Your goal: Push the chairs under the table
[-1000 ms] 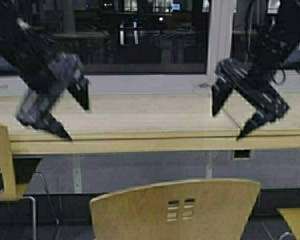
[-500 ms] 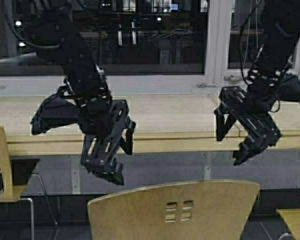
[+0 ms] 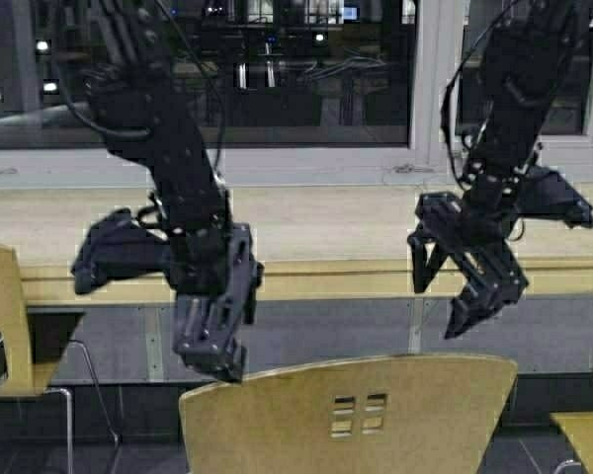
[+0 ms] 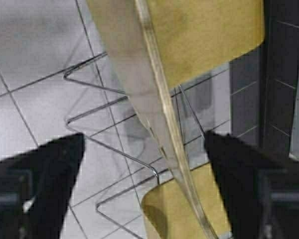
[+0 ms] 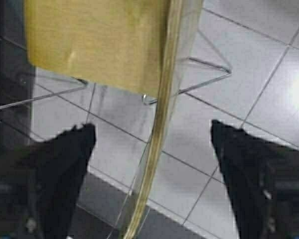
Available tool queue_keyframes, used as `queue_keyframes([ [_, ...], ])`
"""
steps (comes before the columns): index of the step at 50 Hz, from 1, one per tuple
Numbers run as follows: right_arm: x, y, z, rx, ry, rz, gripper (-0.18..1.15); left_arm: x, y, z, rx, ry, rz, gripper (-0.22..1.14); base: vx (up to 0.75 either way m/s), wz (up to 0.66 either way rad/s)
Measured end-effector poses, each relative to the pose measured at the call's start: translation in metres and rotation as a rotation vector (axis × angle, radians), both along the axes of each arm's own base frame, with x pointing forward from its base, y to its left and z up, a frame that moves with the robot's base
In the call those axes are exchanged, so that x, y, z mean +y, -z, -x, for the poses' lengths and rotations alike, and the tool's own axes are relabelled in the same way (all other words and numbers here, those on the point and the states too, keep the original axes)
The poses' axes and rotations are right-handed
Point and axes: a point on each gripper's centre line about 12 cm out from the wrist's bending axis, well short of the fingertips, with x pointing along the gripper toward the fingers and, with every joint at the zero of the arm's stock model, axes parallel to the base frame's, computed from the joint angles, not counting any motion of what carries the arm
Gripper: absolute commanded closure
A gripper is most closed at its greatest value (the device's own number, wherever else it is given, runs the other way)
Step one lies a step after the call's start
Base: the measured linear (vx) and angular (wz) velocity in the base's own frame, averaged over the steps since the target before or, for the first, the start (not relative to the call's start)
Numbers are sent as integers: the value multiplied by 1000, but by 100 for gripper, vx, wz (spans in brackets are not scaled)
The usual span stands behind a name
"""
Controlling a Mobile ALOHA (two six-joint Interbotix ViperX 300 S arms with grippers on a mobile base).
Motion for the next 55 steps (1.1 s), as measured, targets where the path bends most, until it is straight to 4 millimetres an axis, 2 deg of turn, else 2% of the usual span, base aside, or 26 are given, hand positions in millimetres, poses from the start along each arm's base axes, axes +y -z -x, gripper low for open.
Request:
queue_keyframes([
  [21,3,49,-12,70,15,29,-3,-3,42,-24,50,-46,-27,-10,0,0],
  [38,7,97,-27,101,67,43,-3,-2,85,-54,94,-93,-28,-10,0,0],
  [48,-5,112,-29,124,100,54,-2,-7,99,-61,120,-90,-15,-10,0,0],
  [55,-14,114,-32,121,128,57,-2,-7,104,-61,128,-91,-17,-10,0,0],
])
